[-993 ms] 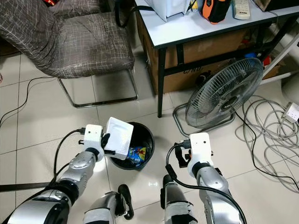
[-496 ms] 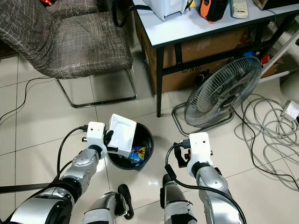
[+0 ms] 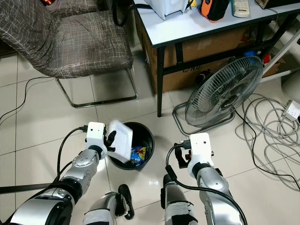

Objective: Picking trash to rubbish bin

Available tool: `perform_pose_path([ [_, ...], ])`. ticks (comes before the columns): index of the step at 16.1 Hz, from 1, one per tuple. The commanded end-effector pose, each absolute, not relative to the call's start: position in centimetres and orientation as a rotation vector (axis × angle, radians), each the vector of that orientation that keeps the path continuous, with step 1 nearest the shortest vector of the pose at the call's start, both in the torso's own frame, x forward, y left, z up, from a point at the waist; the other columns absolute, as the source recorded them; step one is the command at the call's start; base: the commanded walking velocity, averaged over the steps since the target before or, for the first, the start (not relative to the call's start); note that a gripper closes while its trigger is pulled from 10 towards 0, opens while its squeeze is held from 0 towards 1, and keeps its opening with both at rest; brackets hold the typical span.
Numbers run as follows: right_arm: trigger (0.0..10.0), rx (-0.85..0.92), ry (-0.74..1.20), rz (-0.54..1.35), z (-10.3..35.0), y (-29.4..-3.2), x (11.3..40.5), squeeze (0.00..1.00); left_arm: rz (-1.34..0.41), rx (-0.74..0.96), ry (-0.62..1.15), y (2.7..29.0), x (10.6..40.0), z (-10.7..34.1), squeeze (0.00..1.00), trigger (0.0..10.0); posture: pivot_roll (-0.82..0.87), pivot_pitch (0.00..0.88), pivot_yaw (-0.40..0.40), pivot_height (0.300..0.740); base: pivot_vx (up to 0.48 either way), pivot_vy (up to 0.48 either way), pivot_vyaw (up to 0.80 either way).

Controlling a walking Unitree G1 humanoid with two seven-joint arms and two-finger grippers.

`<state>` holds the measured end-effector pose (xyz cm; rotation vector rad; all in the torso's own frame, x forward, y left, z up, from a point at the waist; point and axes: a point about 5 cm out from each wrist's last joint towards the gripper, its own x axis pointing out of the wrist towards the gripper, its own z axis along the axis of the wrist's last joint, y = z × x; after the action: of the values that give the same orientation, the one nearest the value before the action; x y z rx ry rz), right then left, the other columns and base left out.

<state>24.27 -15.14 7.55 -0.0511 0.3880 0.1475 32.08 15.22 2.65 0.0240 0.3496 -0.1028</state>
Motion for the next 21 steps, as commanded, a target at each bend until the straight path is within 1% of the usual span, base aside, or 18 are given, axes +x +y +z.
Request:
perform_pose_path([
  [1,10.0,-0.044,0.407,0.150,7.2,-15.1,23.8,0.00,-0.089,0.023,0.403,15.6,30.9,1.3,1.00,10.0,-0.26,0.357,0.046,0.740,0.000,0.000,0.00],
  [9,10.0,-0.047,0.410,0.154,7.2,-15.0,23.9,0.00,-0.085,0.019,0.402,15.6,30.8,1.2,1.00,10.0,-0.26,0.359,0.040,0.740,0.000,0.000,0.00],
  [13,10.0,-0.049,0.404,0.175,7.0,-14.6,24.7,0.00,-0.092,0.010,0.370,16.0,30.7,1.4,1.00,10.0,-0.23,0.332,0.032,0.740,0.000,0.000,0.00],
  [15,10.0,-0.054,0.394,0.196,7.0,-14.1,25.9,0.00,-0.093,-0.004,0.332,17.2,30.0,1.2,1.00,10.0,-0.20,0.309,0.031,0.740,0.000,0.000,0.00],
  [17,10.0,0.000,0.403,0.236,6.9,-13.2,26.6,0.00,-0.091,-0.014,0.300,18.3,28.9,0.9,1.00,10.0,-0.16,0.277,0.034,0.740,0.000,0.000,0.00],
  [21,10.0,0.010,0.383,0.284,7.0,-12.0,28.0,0.00,-0.054,-0.034,0.241,19.9,27.7,1.1,1.00,10.0,-0.11,0.228,0.032,0.740,0.000,0.000,0.00],
])
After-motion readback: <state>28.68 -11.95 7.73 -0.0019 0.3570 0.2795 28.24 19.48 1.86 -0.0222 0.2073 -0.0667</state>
